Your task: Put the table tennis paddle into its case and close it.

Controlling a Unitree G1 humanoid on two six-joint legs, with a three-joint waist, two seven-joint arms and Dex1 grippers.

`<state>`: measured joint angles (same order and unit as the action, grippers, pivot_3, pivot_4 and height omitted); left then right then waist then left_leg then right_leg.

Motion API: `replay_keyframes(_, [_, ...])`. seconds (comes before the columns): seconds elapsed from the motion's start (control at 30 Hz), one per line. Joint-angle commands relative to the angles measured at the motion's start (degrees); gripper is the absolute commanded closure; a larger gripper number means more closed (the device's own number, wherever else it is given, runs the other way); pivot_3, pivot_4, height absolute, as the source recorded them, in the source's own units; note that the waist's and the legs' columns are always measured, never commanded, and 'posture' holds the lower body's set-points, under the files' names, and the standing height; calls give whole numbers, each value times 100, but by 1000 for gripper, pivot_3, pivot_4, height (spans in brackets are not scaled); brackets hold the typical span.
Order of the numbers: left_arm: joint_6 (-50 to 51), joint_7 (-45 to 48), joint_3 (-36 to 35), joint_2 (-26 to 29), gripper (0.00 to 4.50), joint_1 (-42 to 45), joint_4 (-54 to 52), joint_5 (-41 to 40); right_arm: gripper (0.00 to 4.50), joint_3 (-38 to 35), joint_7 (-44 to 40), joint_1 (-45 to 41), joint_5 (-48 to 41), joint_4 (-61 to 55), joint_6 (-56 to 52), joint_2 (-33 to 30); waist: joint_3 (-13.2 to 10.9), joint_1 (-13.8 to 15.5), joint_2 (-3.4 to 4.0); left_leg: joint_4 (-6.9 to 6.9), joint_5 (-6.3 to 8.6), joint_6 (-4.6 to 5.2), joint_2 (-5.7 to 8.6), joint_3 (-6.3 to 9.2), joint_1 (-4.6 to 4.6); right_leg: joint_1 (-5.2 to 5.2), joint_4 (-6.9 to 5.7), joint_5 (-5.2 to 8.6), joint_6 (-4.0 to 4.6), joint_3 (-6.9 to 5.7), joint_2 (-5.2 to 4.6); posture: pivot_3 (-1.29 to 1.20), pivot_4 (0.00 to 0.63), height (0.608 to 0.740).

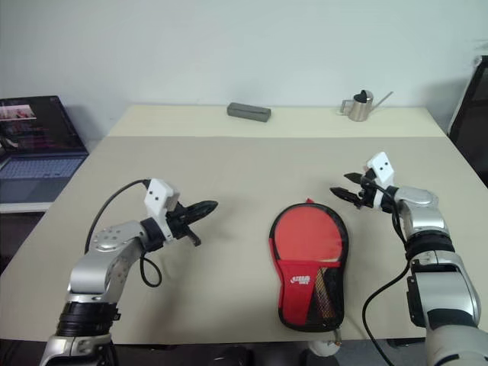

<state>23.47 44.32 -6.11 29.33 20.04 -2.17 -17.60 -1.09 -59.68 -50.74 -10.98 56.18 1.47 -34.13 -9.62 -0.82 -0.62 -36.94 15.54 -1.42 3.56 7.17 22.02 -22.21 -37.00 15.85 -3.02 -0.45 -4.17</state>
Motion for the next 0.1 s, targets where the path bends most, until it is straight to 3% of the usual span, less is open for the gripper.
replay_keyframes(0.03, [-360, -70, -91, 60, 4500, 110, 31, 53, 927, -166, 19, 79, 1, -227, 143, -47, 0, -16, 1, 0, 0, 0, -1, 0, 0, -1, -1, 0, 0, 1, -3, 0, 150, 740])
replay_keyframes(0.1, [-451, -114, -19, 23, 4500, 237, 166, 103, 927, -165, 16, 93, 12, -302, 109, -34, 0, -20, 1, -1, 0, 0, -4, -1, -1, -1, -2, -1, 2, 2, -6, 0, 150, 740])
